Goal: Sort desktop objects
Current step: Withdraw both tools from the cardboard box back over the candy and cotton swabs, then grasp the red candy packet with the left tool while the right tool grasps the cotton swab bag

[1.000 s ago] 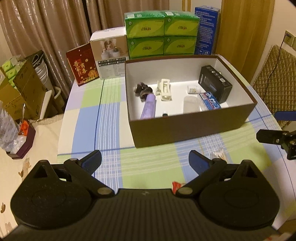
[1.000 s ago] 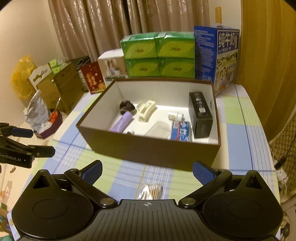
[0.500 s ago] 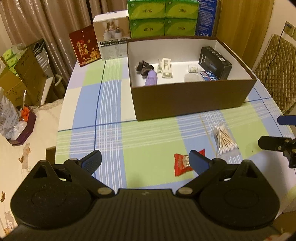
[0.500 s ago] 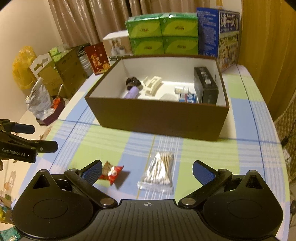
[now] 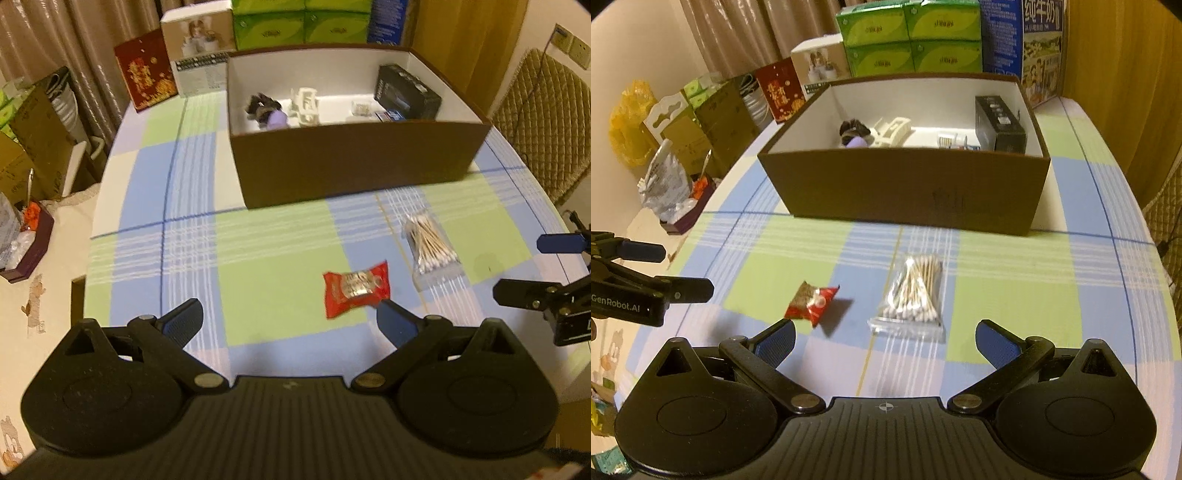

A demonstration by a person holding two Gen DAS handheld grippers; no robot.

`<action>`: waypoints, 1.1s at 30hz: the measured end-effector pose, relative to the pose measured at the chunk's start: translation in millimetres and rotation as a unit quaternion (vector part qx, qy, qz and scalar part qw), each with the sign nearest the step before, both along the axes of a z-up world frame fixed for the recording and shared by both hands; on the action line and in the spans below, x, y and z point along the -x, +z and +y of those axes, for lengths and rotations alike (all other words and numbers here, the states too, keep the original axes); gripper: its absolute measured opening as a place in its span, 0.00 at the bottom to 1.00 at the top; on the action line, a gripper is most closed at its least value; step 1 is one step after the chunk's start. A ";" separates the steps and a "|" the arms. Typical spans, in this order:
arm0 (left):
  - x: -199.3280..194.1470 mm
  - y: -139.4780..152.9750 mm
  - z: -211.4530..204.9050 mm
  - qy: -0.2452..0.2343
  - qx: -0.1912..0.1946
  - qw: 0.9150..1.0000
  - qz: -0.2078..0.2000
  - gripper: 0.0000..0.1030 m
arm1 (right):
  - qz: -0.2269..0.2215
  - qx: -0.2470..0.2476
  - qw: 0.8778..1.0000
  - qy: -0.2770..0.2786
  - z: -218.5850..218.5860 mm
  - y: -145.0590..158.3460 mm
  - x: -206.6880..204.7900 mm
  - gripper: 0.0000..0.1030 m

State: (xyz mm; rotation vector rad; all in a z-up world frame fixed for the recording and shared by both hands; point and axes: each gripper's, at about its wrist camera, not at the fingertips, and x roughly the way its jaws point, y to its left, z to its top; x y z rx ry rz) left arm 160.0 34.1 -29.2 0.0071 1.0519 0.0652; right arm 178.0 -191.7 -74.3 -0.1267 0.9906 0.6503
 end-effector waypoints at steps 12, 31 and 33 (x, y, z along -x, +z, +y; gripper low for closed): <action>11.7 -20.3 -17.8 -0.026 0.005 0.999 0.020 0.96 | 0.013 0.005 1.000 -0.001 -5.9 -15.3 4.8 0.98; -3.1 -41.7 -26.4 -0.049 0.018 0.999 0.013 0.91 | 0.013 0.005 1.000 -0.027 -12.3 -37.0 -11.4 0.98; -6.9 -45.9 -25.5 -0.049 0.022 0.998 0.015 0.91 | 0.014 0.005 0.999 -0.030 -13.4 -39.6 -15.0 0.98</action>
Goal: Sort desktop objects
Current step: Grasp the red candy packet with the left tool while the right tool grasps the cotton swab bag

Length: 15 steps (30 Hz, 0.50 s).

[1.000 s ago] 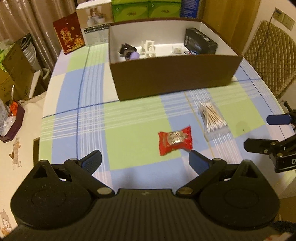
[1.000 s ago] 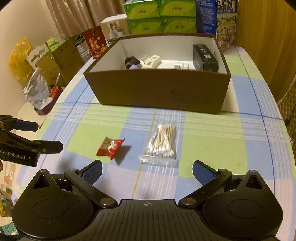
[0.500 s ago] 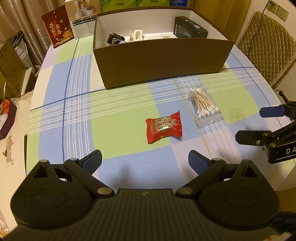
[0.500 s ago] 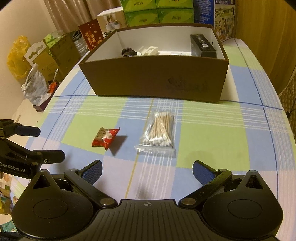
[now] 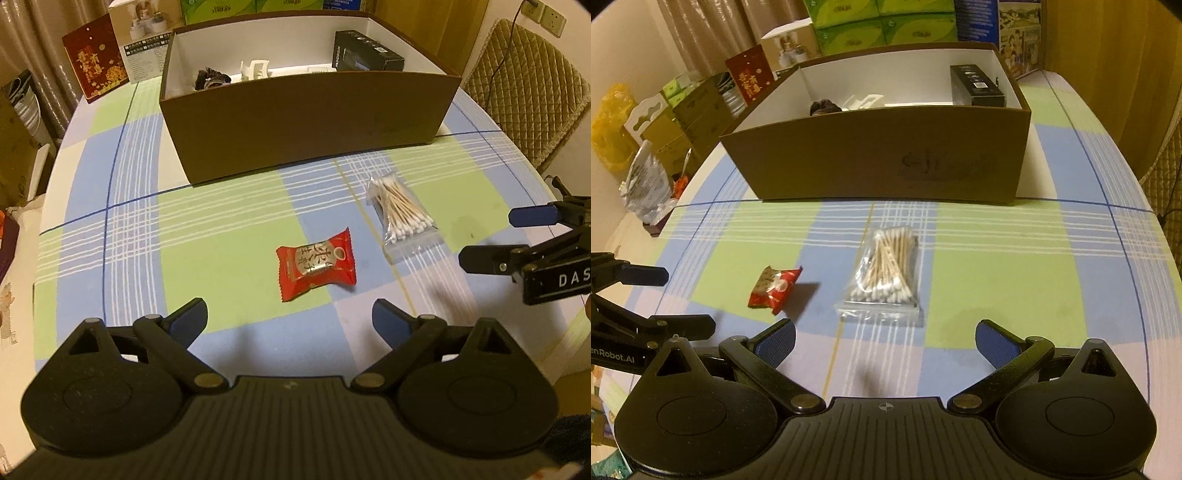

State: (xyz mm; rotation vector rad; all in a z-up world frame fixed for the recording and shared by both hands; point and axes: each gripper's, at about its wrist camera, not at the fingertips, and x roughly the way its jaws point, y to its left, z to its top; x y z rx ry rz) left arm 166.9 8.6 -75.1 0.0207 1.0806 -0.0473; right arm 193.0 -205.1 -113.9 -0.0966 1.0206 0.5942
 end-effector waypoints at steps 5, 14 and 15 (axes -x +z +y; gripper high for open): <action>-11.4 -11.0 2.7 -0.002 0.014 1.000 0.004 0.86 | 0.007 0.004 1.000 -0.007 -2.3 -6.3 -9.5 0.98; -32.7 -29.6 -1.3 -0.070 -0.009 0.997 -0.010 0.76 | 0.020 0.007 0.999 -0.024 -12.0 -13.4 -21.3 0.98; -34.5 -31.5 -2.1 -0.082 -0.015 0.996 -0.010 0.76 | 0.021 0.007 0.999 -0.027 -13.6 -14.1 -22.6 0.98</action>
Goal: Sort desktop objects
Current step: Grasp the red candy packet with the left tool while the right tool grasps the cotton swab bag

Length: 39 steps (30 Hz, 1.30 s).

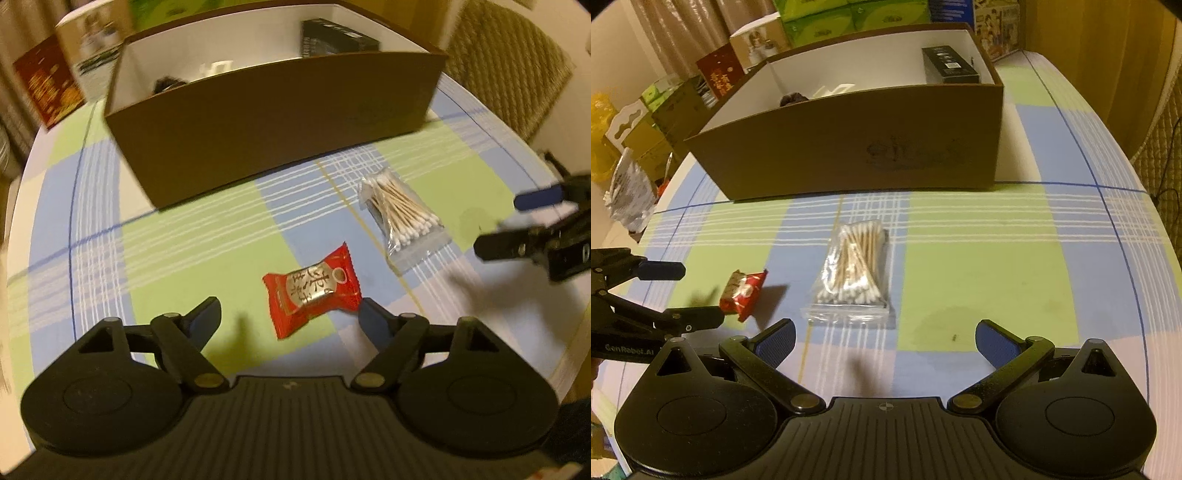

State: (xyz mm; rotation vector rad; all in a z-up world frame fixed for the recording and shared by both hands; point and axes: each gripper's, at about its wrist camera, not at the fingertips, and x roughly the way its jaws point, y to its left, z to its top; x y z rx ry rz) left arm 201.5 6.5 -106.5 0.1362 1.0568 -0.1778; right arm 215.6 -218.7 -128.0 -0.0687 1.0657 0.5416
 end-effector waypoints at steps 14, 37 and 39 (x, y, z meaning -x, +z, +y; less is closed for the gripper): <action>-30.5 -28.4 -19.2 -0.132 -0.037 0.991 0.004 0.38 | 0.018 0.006 0.999 -0.036 -18.3 -10.3 -14.7 0.98; -49.3 -28.1 53.6 0.102 -0.014 0.994 0.041 0.24 | -0.012 0.023 0.998 0.057 59.0 -44.4 -40.9 0.97; -50.5 -27.9 53.9 0.109 -0.014 0.993 0.047 0.24 | -0.016 0.035 0.997 0.073 65.3 -51.0 -41.6 0.83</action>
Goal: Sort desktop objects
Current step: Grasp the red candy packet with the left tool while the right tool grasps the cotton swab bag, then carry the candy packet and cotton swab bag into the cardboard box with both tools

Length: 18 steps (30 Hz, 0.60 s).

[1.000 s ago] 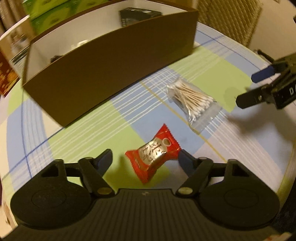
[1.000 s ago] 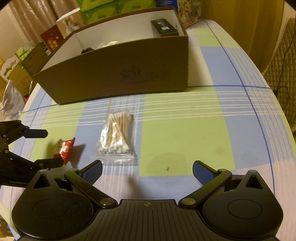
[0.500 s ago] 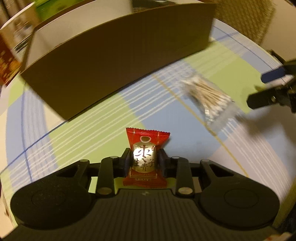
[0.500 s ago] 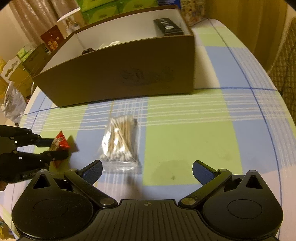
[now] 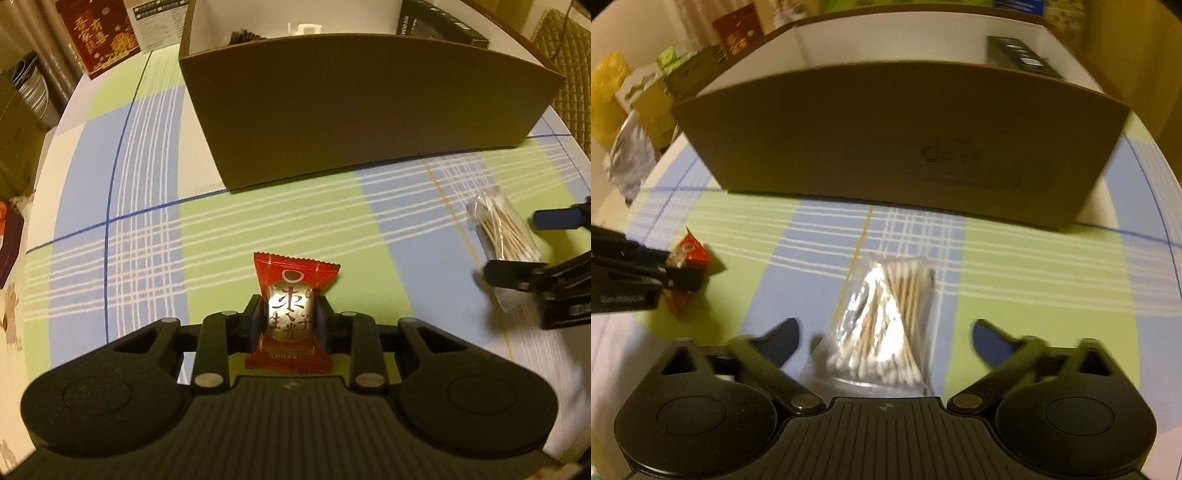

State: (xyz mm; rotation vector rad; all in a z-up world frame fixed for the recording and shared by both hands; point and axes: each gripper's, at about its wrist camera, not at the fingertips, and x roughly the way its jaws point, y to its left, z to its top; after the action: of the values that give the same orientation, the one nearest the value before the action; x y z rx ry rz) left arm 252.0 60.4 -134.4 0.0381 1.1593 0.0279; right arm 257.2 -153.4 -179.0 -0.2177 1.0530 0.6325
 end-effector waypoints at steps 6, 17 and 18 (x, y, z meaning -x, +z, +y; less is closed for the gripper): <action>2.4 0.7 -2.6 0.007 0.006 1.000 0.004 0.24 | -0.049 0.027 0.998 0.033 7.3 -6.6 5.1 0.68; 10.9 0.8 -14.0 -0.001 0.007 1.000 0.014 0.23 | -0.046 0.017 0.998 0.033 -9.6 2.3 14.6 0.26; 12.4 0.6 -14.9 -0.002 0.007 1.000 0.014 0.23 | -0.043 0.017 0.998 0.035 -9.0 2.7 15.7 0.26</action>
State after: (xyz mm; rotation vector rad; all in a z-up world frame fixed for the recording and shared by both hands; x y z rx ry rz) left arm 239.6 45.6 -133.8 0.0279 1.1879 0.0159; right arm 241.5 -162.4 -176.3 -0.3090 0.9764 0.6630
